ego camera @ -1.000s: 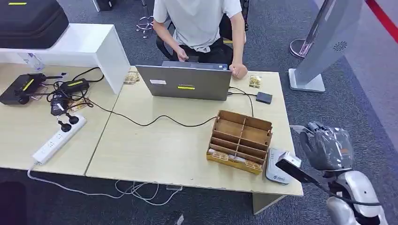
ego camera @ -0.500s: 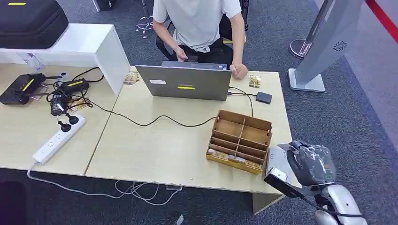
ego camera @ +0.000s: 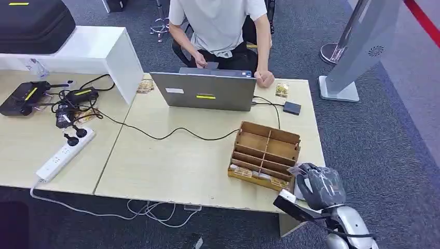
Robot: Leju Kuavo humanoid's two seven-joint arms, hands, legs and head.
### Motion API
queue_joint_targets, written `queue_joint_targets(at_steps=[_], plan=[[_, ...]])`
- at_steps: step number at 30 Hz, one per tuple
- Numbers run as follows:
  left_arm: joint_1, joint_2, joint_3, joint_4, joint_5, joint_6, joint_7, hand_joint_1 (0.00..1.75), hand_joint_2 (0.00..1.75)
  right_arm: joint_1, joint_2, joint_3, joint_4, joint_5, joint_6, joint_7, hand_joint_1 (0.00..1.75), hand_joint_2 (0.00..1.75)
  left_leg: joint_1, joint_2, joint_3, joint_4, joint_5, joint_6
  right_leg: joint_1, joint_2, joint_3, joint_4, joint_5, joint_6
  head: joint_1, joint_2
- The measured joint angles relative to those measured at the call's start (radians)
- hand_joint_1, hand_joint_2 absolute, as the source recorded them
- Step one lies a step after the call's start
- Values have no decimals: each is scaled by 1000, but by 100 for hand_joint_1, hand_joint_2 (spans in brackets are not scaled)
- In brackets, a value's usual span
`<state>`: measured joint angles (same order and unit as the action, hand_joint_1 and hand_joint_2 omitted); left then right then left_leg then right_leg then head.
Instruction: Pass the card to the sensor for recognition and then transmit it.
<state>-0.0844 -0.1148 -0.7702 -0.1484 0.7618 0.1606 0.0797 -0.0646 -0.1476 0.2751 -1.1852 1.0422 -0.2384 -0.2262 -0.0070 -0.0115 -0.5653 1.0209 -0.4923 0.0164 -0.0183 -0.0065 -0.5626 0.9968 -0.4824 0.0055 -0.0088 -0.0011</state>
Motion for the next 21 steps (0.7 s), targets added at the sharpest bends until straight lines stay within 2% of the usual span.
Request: queue_joint_targets(at_steps=[7, 12, 21], plan=[[0, 0, 0, 0, 3, 6, 1, 0, 175, -22, 35, 33, 68, 5, -19, -2, 175, 175, 0, 3, 2, 0, 0, 0, 1, 2, 1, 0, 0, 0, 0, 0], [0, 0, 0, 0, 5, 8, 1, 0, 175, -36, 41, 42, 90, 3, -21, -2, 175, 175, 0, 6, 5, 0, 0, 0, 1, 5, 3, 0, 0, -1, 0, 0], [0, 4, 0, 0, 37, 29, -3, 0, 175, -41, 44, 38, 122, -53, -66, 1, 175, 175, 0, 5, 7, 0, 0, 0, 1, 5, 5, 0, 0, -1, 0, 0]])
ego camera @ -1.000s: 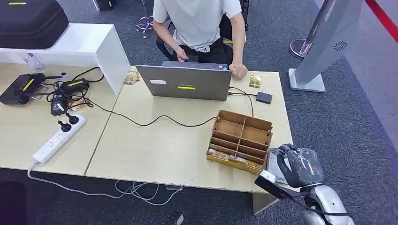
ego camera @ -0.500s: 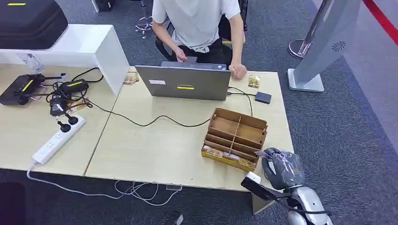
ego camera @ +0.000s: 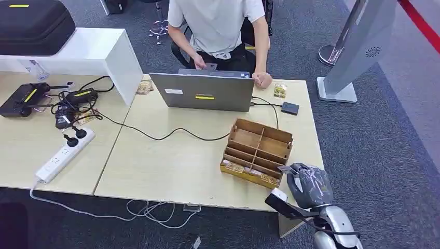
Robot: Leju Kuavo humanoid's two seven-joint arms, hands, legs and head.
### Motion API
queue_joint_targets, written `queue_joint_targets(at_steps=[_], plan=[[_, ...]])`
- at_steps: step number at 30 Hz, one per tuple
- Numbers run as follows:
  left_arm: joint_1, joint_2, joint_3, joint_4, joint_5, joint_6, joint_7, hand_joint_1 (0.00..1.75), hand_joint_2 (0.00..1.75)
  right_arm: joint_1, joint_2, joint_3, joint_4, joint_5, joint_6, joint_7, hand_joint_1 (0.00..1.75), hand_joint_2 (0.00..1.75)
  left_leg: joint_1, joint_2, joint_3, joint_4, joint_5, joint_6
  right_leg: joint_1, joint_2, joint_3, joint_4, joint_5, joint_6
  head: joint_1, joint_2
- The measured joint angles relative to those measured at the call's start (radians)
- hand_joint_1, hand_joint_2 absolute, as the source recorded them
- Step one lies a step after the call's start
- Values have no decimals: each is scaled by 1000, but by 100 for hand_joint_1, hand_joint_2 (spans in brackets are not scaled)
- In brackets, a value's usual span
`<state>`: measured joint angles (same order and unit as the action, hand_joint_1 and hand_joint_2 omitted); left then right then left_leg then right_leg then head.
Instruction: Pass the card to the sensor for recognition and then transmit it.
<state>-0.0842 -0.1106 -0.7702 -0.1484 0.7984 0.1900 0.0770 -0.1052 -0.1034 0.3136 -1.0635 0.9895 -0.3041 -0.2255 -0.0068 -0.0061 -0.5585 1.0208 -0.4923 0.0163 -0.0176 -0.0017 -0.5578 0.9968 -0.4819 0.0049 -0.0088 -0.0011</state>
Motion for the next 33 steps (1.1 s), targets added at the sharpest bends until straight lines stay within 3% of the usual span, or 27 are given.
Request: queue_joint_targets(at_steps=[10, 15, 26, 33], plan=[[0, 1, 0, 0, 3, 3, -3, 0, 175, 0, 0, -6, 4, -12, -3, -6, 175, 175, 0, 0, 0, 0, 0, 0, 0, 0, 0, 0, 0, 0, 0, 0], [1, 10, 0, 0, 22, 15, -7, 0, 175, 4, 0, -68, 36, -37, -19, -19, 175, 175, 0, 0, -1, 0, 0, 0, 0, -1, 0, 0, 0, 0, 0, 0], [2, 10, 0, 0, 28, 15, -7, 0, 175, 9, 0, -80, 44, -44, -21, -19, 175, 175, 0, -1, -2, 0, -1, -1, 0, -1, -1, 0, 0, 0, 0, 0], [3, 5, 0, 0, 45, 14, -10, 0, 175, 22, -13, -129, -86, -89, -3, -26, 175, 175, 0, -1, -2, 0, -1, -1, 0, -1, -2, 0, 0, 0, 0, 0]])
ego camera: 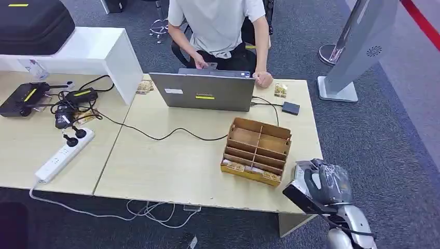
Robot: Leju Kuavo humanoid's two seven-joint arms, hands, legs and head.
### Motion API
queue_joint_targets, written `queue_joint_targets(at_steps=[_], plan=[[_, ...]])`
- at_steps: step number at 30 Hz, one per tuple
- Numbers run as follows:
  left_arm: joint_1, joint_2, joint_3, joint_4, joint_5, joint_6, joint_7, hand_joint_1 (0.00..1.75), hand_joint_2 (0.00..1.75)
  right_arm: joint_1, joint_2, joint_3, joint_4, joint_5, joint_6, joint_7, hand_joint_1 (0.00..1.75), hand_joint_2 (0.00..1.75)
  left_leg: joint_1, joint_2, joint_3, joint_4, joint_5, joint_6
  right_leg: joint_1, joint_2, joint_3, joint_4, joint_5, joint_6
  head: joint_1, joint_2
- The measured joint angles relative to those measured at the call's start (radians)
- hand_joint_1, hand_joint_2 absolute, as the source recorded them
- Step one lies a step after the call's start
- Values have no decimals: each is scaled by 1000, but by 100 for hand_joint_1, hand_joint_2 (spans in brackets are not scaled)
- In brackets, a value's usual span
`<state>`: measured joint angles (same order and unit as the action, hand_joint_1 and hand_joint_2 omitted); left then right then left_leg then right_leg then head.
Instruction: Pass the card to the sensor for recognition and then transmit it.
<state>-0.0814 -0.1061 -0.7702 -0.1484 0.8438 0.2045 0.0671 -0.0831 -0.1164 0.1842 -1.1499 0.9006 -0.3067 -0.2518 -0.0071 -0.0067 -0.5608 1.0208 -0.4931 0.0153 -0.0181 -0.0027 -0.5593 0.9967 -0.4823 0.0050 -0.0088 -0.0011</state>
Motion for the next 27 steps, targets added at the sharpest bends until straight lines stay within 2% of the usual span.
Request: queue_joint_targets(at_steps=[5, 10, 22, 27], plan=[[0, -1, 0, 0, 8, -4, -3, 0, 175, 3, -11, -25, -67, 2, 16, 7, 175, 175, 0, 0, 0, 0, 0, 0, 0, 0, 0, 0, 0, 0, 0, 0], [-1, -3, 0, 0, 13, -5, -5, 0, 175, 4, -14, -43, -49, 56, 0, 24, 175, 175, 0, 0, 0, 0, 0, 0, 0, 0, 0, 0, 0, 0, 0, 0], [-3, -6, 0, 0, 28, -2, -5, 0, 175, -15, -21, -120, 170, 87, -69, 35, 175, 175, 0, 0, -1, 0, 0, 1, 0, 0, 0, 0, 0, 0, 0, 0], [-3, -6, 0, 0, 35, 5, -5, 0, 175, -33, -21, -154, 279, 89, -93, 18, 175, 175, 0, 0, -1, 0, -1, 1, 0, 0, 0, 0, 0, 0, 0, 0]])
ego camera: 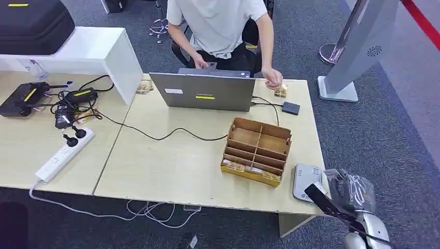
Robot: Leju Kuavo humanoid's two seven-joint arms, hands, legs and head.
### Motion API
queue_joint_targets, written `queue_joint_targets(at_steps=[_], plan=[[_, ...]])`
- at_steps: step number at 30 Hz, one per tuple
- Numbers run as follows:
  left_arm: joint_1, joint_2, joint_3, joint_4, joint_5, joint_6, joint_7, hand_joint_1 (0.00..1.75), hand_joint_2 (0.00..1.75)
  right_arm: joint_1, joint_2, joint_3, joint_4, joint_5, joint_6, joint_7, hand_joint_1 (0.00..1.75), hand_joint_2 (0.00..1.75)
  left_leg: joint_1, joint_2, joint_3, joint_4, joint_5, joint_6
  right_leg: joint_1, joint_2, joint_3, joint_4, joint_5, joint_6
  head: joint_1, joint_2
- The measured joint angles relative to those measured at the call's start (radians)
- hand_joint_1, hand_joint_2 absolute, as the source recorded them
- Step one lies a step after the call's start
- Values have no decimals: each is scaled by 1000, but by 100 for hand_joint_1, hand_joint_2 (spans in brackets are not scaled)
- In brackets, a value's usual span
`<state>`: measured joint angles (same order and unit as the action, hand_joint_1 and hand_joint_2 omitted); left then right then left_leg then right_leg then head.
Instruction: Pass the card to the sensor for recognition and then transmit it.
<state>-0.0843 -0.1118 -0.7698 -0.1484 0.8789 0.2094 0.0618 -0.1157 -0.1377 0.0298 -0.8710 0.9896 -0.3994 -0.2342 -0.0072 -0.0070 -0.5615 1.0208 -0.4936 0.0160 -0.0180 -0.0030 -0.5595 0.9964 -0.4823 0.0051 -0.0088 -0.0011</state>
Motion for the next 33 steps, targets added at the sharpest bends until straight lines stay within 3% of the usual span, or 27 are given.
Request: queue_joint_targets(at_steps=[13, 17, 20, 28, 33], plan=[[1, 6, 0, 0, 5, 11, 0, 0, 175, -41, 6, -8, 67, 18, 6, -11, 175, 175, 0, 0, -1, 0, 0, 0, 0, -1, 0, 0, 0, 0, 0, 0], [1, 6, 0, 0, 5, 11, 0, 0, 175, -53, 7, -7, 36, 15, 10, -20, 175, 175, 0, -1, -1, 0, 0, 0, 0, -1, 0, 0, 0, 0, 0, 0], [1, 6, 0, 0, 5, 10, 0, 0, 175, -90, 7, 0, -30, 8, 63, 5, 175, 175, 0, 1, -1, 0, 0, 0, 0, 0, -1, 0, 0, 0, 0, 0], [1, 6, 0, 0, -3, 0, -11, 0, 175, -304, 13, 111, -162, 47, 200, 77, 175, 175, 0, 1, 0, 0, 1, -1, 0, 1, -1, 1, 1, 0, 0, 0], [0, 5, -2, 0, -20, -10, -10, 0, 175, -476, 49, 226, -140, 54, 227, 149, 175, 175, 0, 1, -1, 0, 1, -1, 0, 1, -1, 2, 1, 0, 0, 0]])
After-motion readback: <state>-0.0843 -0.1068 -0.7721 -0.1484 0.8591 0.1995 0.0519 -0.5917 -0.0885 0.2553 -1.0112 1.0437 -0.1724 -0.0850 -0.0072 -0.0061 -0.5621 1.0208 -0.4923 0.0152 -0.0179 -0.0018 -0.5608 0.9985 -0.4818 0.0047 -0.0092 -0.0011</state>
